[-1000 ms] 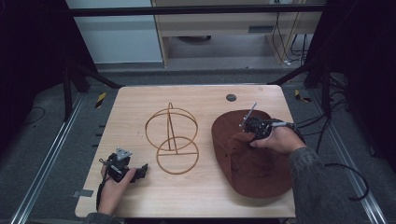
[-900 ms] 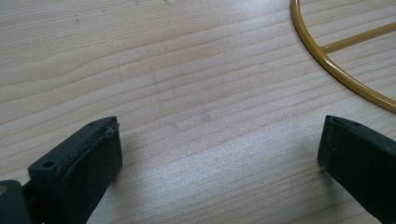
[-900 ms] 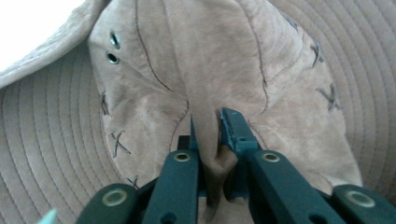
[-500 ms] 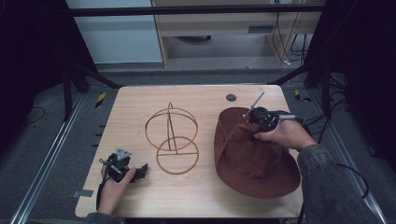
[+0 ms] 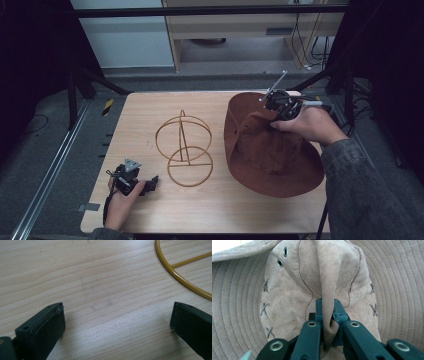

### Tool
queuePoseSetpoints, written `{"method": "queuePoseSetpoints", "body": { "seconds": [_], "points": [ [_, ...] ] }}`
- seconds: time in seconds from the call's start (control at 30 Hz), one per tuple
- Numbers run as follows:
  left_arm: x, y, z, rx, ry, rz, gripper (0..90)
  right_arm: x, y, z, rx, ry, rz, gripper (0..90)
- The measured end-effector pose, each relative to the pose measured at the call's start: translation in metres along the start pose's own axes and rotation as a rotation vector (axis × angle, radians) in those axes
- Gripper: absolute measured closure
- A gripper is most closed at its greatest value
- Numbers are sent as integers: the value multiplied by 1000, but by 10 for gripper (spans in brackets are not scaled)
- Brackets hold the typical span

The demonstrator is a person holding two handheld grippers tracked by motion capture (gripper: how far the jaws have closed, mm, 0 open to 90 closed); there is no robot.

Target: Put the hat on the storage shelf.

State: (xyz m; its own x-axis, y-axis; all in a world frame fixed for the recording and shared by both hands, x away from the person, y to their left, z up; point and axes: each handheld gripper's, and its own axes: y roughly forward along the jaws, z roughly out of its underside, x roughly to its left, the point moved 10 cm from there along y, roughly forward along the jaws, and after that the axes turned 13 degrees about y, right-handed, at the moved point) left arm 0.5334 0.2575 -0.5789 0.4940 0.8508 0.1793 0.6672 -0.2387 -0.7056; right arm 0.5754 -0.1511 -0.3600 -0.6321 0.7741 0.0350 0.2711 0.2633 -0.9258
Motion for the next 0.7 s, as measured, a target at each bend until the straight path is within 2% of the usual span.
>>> {"method": "queuePoseSetpoints", "body": {
  "seconds": [0.07,0.2,0.57,0.7],
  "points": [
    [0,0,0,2,4,3,0,1,-12,-5,-15,1,4,866],
    [0,0,0,2,6,4,0,2,-22,-11,-24,3,11,865],
    [-1,0,0,2,9,4,0,11,-33,-21,-28,6,1,864],
    [-1,0,0,2,8,4,0,13,-43,-27,-55,8,-11,865]
  ]
}}
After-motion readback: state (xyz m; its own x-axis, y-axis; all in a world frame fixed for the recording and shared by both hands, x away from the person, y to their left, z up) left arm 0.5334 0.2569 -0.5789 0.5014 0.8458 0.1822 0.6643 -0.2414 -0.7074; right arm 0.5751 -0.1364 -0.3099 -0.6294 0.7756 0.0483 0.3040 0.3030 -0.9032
